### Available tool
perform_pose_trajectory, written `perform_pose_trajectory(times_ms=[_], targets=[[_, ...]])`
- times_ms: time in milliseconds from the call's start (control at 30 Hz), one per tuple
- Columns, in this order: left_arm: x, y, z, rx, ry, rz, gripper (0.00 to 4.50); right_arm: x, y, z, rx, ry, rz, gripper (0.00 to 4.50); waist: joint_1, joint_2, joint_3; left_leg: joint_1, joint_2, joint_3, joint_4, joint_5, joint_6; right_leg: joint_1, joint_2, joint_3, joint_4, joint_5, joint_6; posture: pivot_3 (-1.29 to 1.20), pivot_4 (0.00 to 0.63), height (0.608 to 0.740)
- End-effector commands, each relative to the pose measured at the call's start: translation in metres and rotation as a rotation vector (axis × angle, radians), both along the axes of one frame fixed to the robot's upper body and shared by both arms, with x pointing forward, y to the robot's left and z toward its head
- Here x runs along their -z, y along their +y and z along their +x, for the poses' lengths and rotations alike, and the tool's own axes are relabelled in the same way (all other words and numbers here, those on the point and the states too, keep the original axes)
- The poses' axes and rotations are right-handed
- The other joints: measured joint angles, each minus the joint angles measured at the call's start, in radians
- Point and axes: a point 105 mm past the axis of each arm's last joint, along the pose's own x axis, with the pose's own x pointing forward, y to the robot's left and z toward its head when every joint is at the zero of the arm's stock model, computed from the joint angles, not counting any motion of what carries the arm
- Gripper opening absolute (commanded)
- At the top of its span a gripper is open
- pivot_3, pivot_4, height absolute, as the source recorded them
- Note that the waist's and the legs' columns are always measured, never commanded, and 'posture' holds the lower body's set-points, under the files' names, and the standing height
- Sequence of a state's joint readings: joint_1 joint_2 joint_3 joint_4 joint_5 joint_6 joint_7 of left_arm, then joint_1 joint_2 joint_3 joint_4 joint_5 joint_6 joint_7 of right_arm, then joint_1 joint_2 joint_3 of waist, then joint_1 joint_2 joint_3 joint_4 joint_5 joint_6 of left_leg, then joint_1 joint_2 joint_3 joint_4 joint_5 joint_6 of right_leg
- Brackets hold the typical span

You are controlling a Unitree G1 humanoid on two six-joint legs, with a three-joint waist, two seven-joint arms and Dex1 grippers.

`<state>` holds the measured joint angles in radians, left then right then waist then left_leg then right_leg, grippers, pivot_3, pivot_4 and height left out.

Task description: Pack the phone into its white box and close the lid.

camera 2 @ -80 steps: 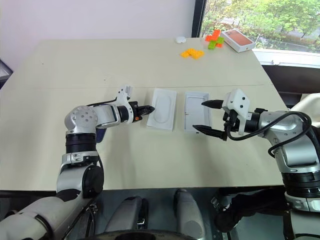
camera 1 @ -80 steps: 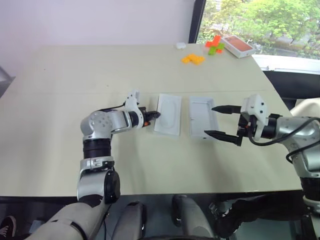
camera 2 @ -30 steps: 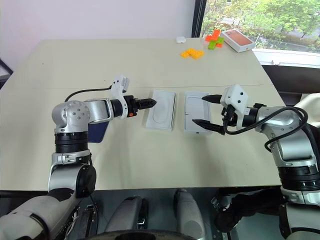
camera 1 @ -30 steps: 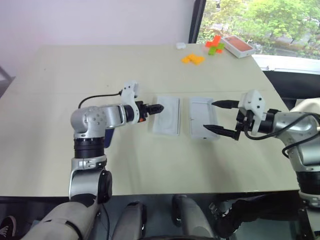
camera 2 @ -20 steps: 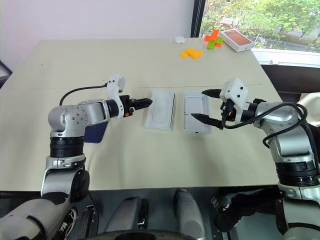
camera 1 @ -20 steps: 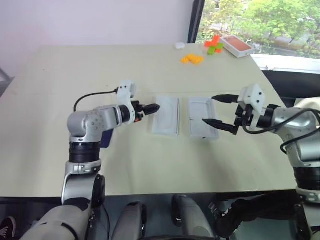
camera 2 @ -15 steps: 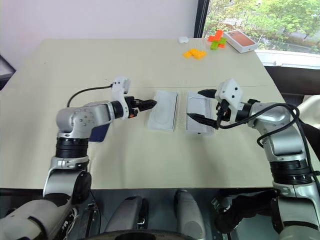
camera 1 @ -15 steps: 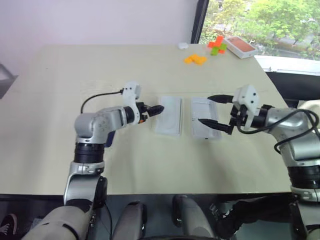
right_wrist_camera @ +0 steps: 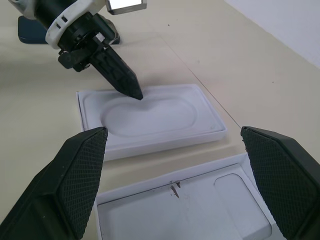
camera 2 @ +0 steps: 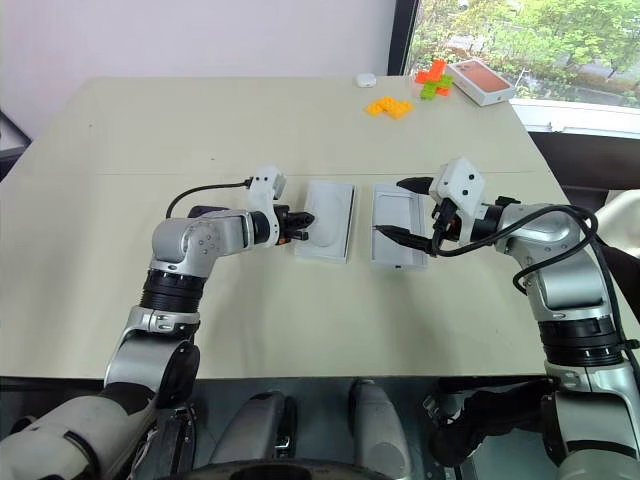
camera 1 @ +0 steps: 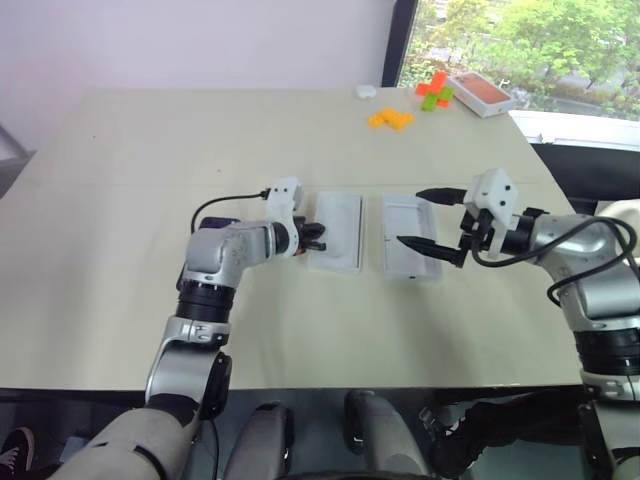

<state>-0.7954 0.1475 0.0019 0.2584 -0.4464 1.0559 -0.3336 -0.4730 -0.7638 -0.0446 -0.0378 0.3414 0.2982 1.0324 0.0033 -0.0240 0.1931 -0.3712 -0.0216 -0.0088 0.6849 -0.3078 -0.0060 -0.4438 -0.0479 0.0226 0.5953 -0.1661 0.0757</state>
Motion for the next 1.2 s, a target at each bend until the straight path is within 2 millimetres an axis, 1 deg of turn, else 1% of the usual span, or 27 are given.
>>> perform_pose_trajectory(times_ms=[33,167,300,400,467,600,700,767,833,933,967,1033,1133,1200], targets=[[-0.007,-0.005,0.004,0.048,-0.033,0.009,0.04,-0.015,-0.003,-0.001,0.007,-0.067,-0.002,4.5,0.001,0.0,0.0,0.0,0.0,0.0,0.0,0.0,0.0,0.0,0.0,0.0,0.0,0.0,0.0,0.0,0.15,0.74],[-0.002,-0.009,0.007,0.082,-0.009,0.013,0.04,-0.016,-0.002,-0.001,0.009,-0.072,-0.003,4.5,0.0,0.0,0.0,0.0,-0.001,0.0,0.0,0.0,0.0,0.0,0.001,0.0,0.0,0.0,0.0,0.0,0.15,0.74],[0.007,-0.011,0.009,0.071,0.016,0.016,0.04,-0.017,-0.002,-0.001,0.012,-0.081,-0.006,4.5,0.0,0.0,0.0,0.0,0.0,0.0,0.0,0.0,0.0,0.0,0.0,0.0,0.0,0.0,0.0,0.0,0.15,0.74],[0.005,-0.012,0.009,0.075,0.013,-0.002,0.04,-0.018,-0.002,-0.002,0.013,-0.083,-0.008,4.5,-0.002,0.0,0.0,0.0,0.0,0.0,0.0,0.0,0.0,0.0,0.0,0.0,0.0,0.0,0.0,0.0,0.15,0.74],[-0.003,-0.012,0.008,0.098,-0.043,-0.004,0.04,-0.018,-0.004,-0.002,0.016,-0.082,-0.009,4.5,-0.003,0.0,0.0,0.0,0.0,0.0,0.0,0.0,0.0,0.0,0.001,0.0,0.0,0.0,0.0,0.0,0.15,0.74],[-0.039,-0.01,0.005,0.143,-0.208,-0.071,0.04,-0.017,-0.003,-0.001,0.019,-0.086,-0.016,4.5,-0.013,0.0,0.0,0.0,0.001,0.0,0.0,0.0,0.0,0.0,0.0,0.0,0.0,0.0,0.0,0.0,0.15,0.74],[-0.061,-0.002,0.008,0.118,-0.275,-0.119,0.04,-0.018,0.0,0.001,0.013,-0.088,-0.015,4.5,-0.013,0.0,0.0,0.0,0.001,0.0,0.0,0.0,0.0,0.0,0.0,0.0,0.0,0.0,0.0,0.0,0.15,0.74],[-0.078,0.008,0.009,0.103,-0.303,-0.152,0.56,-0.018,0.003,0.002,0.003,-0.079,-0.01,4.5,-0.016,0.0,0.0,0.0,0.001,0.0,0.0,0.0,0.0,0.0,0.0,0.0,0.0,0.0,0.0,0.0,0.15,0.74],[-0.086,0.015,0.004,0.139,-0.318,-0.164,1.35,-0.018,0.007,0.003,-0.011,-0.076,-0.018,4.5,-0.019,0.0,0.0,0.0,0.001,0.0,0.0,0.0,0.0,0.0,0.0,0.0,0.0,0.0,0.0,0.0,0.15,0.74],[-0.083,0.026,-0.008,0.211,-0.367,-0.103,2.85,-0.02,0.011,0.004,-0.022,-0.081,-0.019,4.5,-0.02,0.0,0.0,0.0,0.001,0.0,0.0,0.0,0.0,-0.001,0.001,0.0,0.0,0.0,0.0,0.0,0.15,0.74],[-0.079,0.032,-0.01,0.223,-0.369,-0.085,3.42,-0.021,0.011,0.005,-0.023,-0.084,-0.019,4.5,-0.019,0.0,0.0,0.0,0.001,0.0,0.0,0.0,0.0,-0.001,0.001,0.0,0.001,0.0,0.0,0.0,0.15,0.74],[-0.074,0.043,-0.014,0.238,-0.358,-0.068,4.43,-0.021,0.013,0.006,-0.024,-0.087,-0.018,4.5,-0.017,0.0,0.0,0.0,0.001,0.0,0.0,0.0,0.0,-0.001,0.001,0.0,0.001,0.0,0.0,0.0,0.15,0.74],[-0.07,0.067,-0.019,0.233,-0.365,-0.038,4.47,-0.022,0.015,0.005,-0.033,-0.09,-0.018,4.5,-0.017,0.0,0.0,0.0,0.001,0.0,0.0,0.0,0.0,-0.001,0.0,0.0,0.0,0.0,0.0,0.0,0.15,0.74],[-0.07,0.075,-0.022,0.236,-0.364,-0.039,4.47,-0.022,0.016,0.005,-0.036,-0.09,-0.017,4.5,-0.015,0.0,0.0,0.0,0.002,0.0,0.0,0.0,0.0,-0.001,0.0,0.0,0.0,0.0,0.0,0.0,0.15,0.74]])
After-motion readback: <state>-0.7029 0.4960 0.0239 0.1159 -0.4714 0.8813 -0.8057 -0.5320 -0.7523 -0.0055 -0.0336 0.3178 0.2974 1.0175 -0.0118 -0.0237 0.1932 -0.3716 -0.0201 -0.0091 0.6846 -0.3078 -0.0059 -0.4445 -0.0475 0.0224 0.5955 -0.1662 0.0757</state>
